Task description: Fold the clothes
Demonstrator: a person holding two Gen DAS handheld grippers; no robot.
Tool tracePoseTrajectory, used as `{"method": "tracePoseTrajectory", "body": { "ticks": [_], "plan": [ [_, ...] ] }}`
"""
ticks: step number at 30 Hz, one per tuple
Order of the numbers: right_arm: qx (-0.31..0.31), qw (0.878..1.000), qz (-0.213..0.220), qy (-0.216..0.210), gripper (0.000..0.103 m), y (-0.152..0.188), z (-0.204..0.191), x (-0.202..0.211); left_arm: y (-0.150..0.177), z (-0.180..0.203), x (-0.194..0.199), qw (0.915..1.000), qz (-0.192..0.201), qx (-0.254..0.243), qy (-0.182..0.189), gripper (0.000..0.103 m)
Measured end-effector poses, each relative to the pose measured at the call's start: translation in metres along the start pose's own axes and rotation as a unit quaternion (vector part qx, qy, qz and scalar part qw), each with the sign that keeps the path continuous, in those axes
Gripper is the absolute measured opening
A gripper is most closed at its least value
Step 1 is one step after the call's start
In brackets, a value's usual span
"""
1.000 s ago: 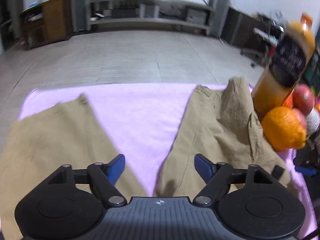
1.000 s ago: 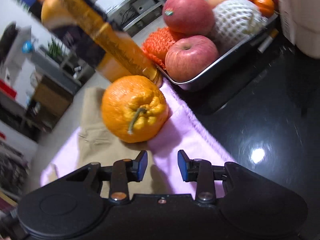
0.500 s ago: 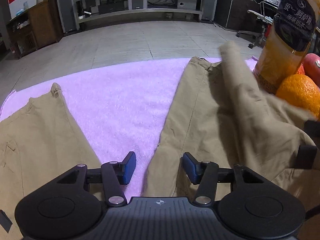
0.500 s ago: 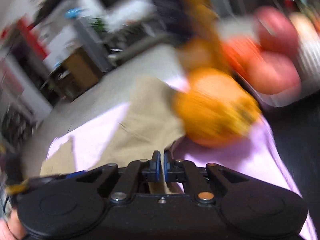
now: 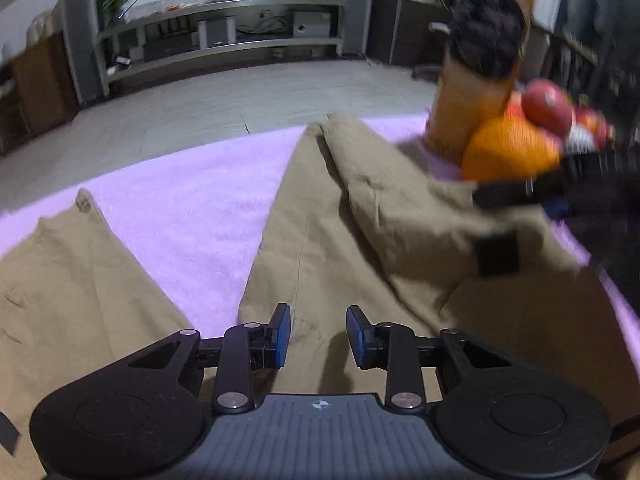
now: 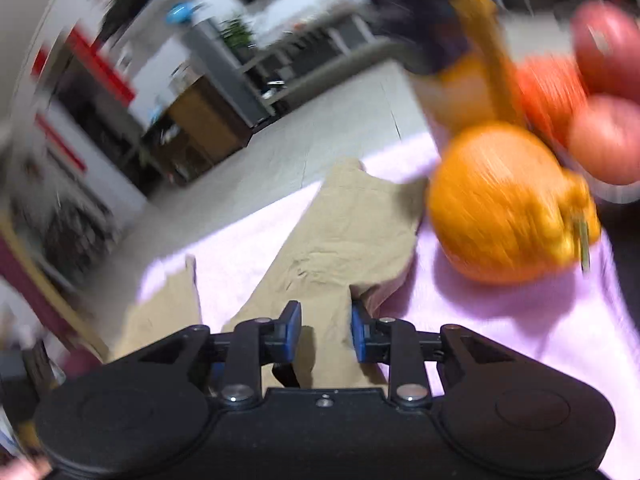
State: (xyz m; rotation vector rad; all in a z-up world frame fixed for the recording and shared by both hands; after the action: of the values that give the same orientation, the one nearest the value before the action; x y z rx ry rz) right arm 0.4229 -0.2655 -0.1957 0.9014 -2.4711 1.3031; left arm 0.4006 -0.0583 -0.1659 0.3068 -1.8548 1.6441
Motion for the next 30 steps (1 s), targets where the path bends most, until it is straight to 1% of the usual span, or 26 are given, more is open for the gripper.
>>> {"method": "tracePoseTrajectory", "body": {
  "ticks": [1, 3, 4, 5, 7, 10, 12, 13, 14, 15, 16, 17, 18, 19, 20, 21, 22, 23, 25, 26, 27, 28, 30],
  "plan": [
    [-0.017, 1.000, -0.001, 0.004, 0.028, -0.001, 0.006, -0.003, 0.002, -0.004, -0.004, 0.9999, -0.004, 0.010, -0.001, 0.033],
    [-0.046, 0.999, -0.004, 0.016, 0.034, -0.001, 0.015, -0.009, 0.003, -0.013, -0.009, 0.9993, -0.010, 0.036, 0.000, 0.033],
    [-0.059, 0.998, -0.006, 0.022, 0.042, -0.001, 0.019, -0.012, 0.003, -0.012, -0.009, 0.9994, -0.010, 0.035, -0.001, 0.033],
    [-0.071, 0.997, -0.007, 0.028, 0.053, 0.000, 0.023, -0.015, 0.003, -0.011, -0.009, 0.9995, -0.010, 0.031, -0.002, 0.033],
    [-0.096, 0.995, -0.009, 0.038, 0.064, 0.004, 0.031, -0.021, 0.003, -0.009, -0.009, 0.9996, -0.009, 0.025, -0.005, 0.033],
    [-0.159, 0.987, -0.002, 0.037, 0.064, 0.011, 0.048, -0.032, 0.004, -0.008, -0.006, 0.9996, -0.006, 0.026, -0.006, 0.033],
    [-0.212, 0.977, 0.014, 0.021, 0.062, 0.011, 0.060, -0.037, 0.005, -0.011, -0.007, 0.9995, -0.007, 0.030, -0.003, 0.033],
    [-0.230, 0.973, 0.022, 0.010, 0.055, 0.010, 0.063, -0.040, 0.005, -0.012, -0.008, 0.9995, -0.007, 0.031, -0.002, 0.033],
    [-0.241, 0.970, 0.028, 0.002, 0.040, 0.009, 0.065, -0.041, 0.005, -0.012, -0.008, 0.9995, -0.007, 0.031, -0.001, 0.033],
    [-0.231, 0.972, 0.034, 0.003, 0.031, 0.007, 0.062, -0.042, 0.005, -0.012, -0.008, 0.9995, -0.008, 0.030, -0.001, 0.033],
    [-0.201, 0.979, 0.040, 0.011, 0.012, 0.005, 0.056, -0.042, 0.005, -0.012, -0.008, 0.9995, -0.009, 0.029, -0.001, 0.033],
    [-0.171, 0.984, 0.046, 0.020, 0.005, 0.002, 0.049, -0.042, 0.004, -0.012, -0.008, 0.9995, -0.009, 0.030, -0.002, 0.033],
    [-0.125, 0.990, 0.057, 0.032, 0.004, -0.002, 0.038, -0.041, 0.004, -0.011, -0.008, 0.9995, -0.011, 0.030, -0.002, 0.033],
    [-0.067, 0.994, 0.073, 0.043, 0.003, -0.007, 0.023, -0.036, 0.004, -0.011, -0.008, 0.9995, -0.012, 0.030, -0.004, 0.033],
    [-0.011, 0.994, 0.093, 0.050, 0.003, -0.011, 0.007, -0.029, 0.003, -0.010, -0.008, 0.9994, -0.013, 0.031, -0.006, 0.033],
    [0.046, 0.990, 0.118, 0.061, 0.002, -0.014, -0.009, -0.021, 0.003, -0.010, -0.008, 0.9994, -0.014, 0.030, -0.008, 0.033],
    [0.105, 0.981, 0.145, 0.078, 0.002, -0.015, -0.024, -0.011, 0.003, -0.009, -0.008, 0.9994, -0.015, 0.029, -0.010, 0.033],
    [0.163, 0.967, 0.173, 0.094, 0.002, -0.017, -0.040, 0.000, 0.002, -0.008, -0.009, 0.9994, -0.016, 0.028, -0.013, 0.033],
    [0.256, 0.933, 0.210, 0.139, 0.001, -0.014, -0.056, 0.014, 0.001, -0.005, -0.010, 0.9992, -0.019, 0.028, -0.019, 0.033],
    [0.298, 0.913, 0.225, 0.164, 0.001, -0.012, -0.061, 0.020, 0.000, -0.004, -0.010, 0.9991, -0.020, 0.028, -0.023, 0.033],
    [0.324, 0.900, 0.228, 0.185, 0.001, -0.010, -0.062, 0.024, -0.001, -0.001, -0.011, 0.9991, -0.020, 0.027, -0.026, 0.032],
    [0.327, 0.897, 0.217, 0.204, 0.001, -0.008, -0.055, 0.022, -0.002, 0.001, -0.012, 0.9990, -0.020, 0.026, -0.031, 0.032],
    [0.316, 0.898, 0.185, 0.243, 0.001, -0.003, -0.035, 0.014, -0.003, 0.004, -0.013, 0.9986, -0.019, 0.026, -0.043, 0.032]
  ]
}}
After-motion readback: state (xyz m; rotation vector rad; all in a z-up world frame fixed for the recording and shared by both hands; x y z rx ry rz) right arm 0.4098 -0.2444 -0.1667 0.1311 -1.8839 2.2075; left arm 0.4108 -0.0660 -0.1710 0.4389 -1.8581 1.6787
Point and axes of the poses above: each gripper's, at about its wrist camera, not at the fingertips, and x roughly against the way its jaws point, z to its right, y to its underside, the point moved 4 cm from there along -x, roughly the way its jaws point, and after that the axes turned 14 degrees about z, right-handed, at the moved point
